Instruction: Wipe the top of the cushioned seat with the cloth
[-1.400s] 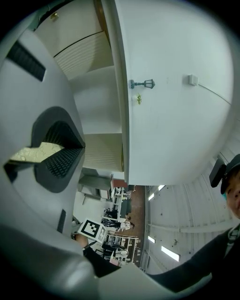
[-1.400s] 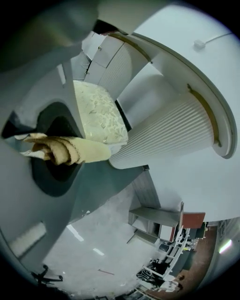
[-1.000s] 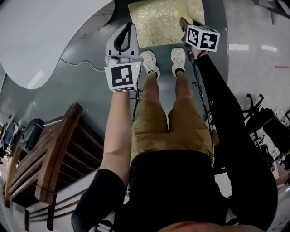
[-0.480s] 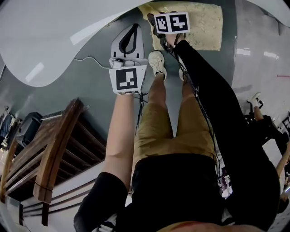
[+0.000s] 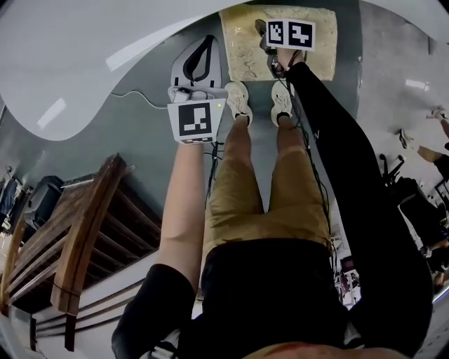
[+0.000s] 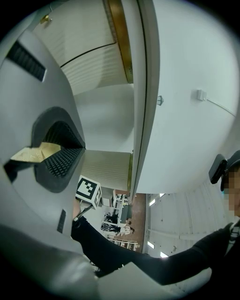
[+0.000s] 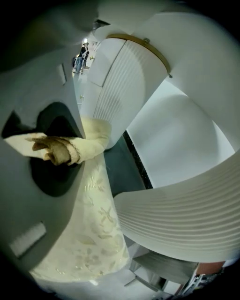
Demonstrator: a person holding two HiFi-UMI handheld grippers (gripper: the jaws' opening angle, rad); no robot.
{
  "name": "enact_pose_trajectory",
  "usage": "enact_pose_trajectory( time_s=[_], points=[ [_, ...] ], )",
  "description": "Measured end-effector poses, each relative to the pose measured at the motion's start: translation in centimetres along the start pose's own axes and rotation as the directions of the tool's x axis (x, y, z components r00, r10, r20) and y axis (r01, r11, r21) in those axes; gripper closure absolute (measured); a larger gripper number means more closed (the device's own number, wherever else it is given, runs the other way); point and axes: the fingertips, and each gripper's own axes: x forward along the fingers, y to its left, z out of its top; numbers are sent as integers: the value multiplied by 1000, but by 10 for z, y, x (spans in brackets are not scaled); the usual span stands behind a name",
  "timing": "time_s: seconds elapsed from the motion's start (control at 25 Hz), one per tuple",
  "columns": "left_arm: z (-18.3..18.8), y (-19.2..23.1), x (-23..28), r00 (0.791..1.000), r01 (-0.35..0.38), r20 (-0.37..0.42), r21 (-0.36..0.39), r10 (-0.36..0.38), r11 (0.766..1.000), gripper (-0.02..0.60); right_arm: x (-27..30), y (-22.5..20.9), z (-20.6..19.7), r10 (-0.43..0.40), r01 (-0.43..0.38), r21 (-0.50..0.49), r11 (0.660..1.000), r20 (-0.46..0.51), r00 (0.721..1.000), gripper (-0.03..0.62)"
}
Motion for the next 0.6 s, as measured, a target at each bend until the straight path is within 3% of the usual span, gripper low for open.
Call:
enact_pose_trajectory(
  time_s=[0.6],
  points=[
    [31, -82, 41, 999, 52, 1, 48, -52, 997, 577, -103, -195, 45, -204, 201, 41, 979, 91, 975, 537]
  ],
)
